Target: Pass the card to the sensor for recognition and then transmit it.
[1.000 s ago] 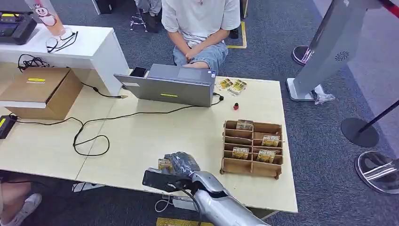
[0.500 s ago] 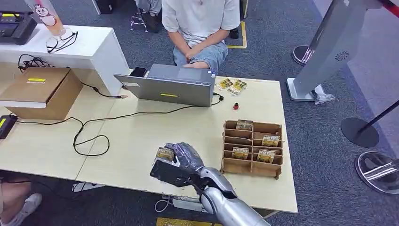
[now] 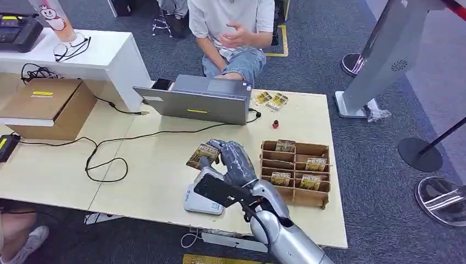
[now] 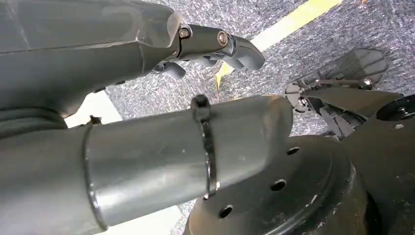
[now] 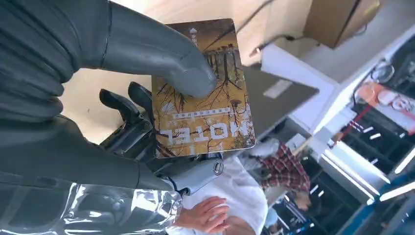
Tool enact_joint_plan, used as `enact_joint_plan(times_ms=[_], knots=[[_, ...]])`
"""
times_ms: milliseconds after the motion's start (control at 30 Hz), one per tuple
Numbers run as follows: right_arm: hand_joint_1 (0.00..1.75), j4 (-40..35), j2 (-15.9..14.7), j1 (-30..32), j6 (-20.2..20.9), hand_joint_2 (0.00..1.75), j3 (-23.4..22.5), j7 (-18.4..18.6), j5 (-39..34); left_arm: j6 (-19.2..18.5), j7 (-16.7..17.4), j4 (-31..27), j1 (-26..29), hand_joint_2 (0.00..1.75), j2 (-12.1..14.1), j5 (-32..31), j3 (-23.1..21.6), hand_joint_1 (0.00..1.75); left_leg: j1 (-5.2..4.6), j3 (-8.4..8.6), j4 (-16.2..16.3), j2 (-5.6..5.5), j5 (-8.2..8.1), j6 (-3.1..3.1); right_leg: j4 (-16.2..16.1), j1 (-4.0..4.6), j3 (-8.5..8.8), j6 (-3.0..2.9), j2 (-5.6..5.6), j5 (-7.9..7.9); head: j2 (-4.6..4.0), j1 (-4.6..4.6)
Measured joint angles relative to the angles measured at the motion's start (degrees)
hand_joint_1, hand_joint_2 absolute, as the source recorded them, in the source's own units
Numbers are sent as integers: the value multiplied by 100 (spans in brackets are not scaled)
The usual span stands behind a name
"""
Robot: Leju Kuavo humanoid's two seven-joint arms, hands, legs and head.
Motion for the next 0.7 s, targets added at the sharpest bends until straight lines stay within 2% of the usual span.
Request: enact_joint_plan(times_ms=[333,500,700], knots=[[175,-31,-13,-303,-488,175,-138,-46,311,15,15,0,-49,0,-2,-136,-2,0,0,-1,0,0,0,0,0,0,1,0,0,0,0,0],[175,133,4,-534,-1071,175,-168,-42,922,20,31,0,-77,0,-11,-199,-2,0,0,0,0,0,0,0,0,0,2,0,0,1,0,0],[175,485,114,-786,-1438,175,-203,8,1371,13,31,0,-82,0,-28,-232,-2,0,0,0,0,-1,0,0,1,0,1,0,0,1,0,0]])
